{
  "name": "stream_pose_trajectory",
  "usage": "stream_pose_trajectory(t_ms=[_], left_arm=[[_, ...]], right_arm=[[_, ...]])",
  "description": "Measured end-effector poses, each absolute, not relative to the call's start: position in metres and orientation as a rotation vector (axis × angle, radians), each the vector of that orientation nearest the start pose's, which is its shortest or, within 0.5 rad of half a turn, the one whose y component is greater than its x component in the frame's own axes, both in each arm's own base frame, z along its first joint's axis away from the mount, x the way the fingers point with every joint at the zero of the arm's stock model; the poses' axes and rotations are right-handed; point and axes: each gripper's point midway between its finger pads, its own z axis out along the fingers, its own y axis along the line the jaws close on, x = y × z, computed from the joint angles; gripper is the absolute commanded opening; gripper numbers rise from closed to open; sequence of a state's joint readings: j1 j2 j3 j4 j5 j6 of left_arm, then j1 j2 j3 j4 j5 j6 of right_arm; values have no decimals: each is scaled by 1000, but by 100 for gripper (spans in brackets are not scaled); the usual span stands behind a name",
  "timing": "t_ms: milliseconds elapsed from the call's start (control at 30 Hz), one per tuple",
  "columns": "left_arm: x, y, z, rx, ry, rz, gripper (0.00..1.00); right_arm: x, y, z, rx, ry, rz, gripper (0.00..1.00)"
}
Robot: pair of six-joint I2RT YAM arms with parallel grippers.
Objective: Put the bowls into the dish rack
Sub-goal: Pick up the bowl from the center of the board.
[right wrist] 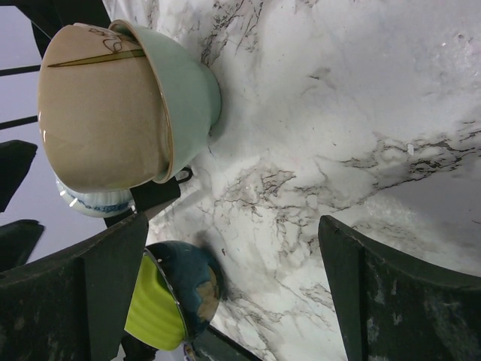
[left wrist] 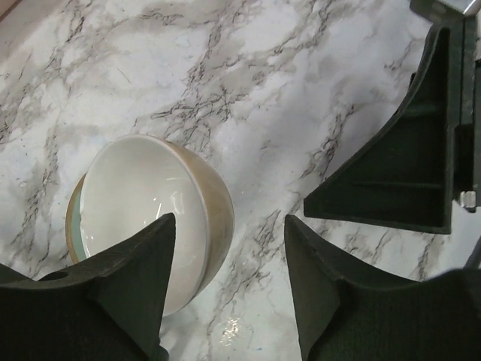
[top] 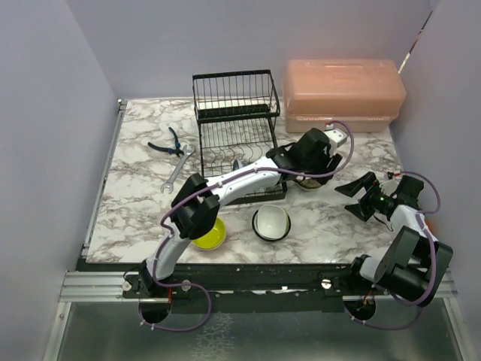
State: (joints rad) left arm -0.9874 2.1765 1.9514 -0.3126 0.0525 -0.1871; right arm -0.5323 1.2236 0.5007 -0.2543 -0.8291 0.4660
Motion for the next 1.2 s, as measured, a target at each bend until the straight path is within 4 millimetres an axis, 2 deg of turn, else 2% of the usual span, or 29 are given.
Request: stream_pose_trajectory(t_ms=[200,333,500,700,867,1200], left_arm=[[322,-525,150,1045,2028,-636,53],[323,-521,132,1100,2066,-577,43],[319,-515,119,1142,2099,-545,38],[314,-519,122,1166,2089,-559,25],[309,-522,126,1177,2087,-585,1],[301,-524,124,1187,2117,-632,0]], right_arm=[[264,10,75,844,2215,1011,99],[264,10,74,845,2216,1014,99],[264,10,74,842,2217,1012,99],[264,10,74,834,2218,1009,98],[264,10,74,833,2218,1009,98],[264,9,74,833,2218,1009,99]])
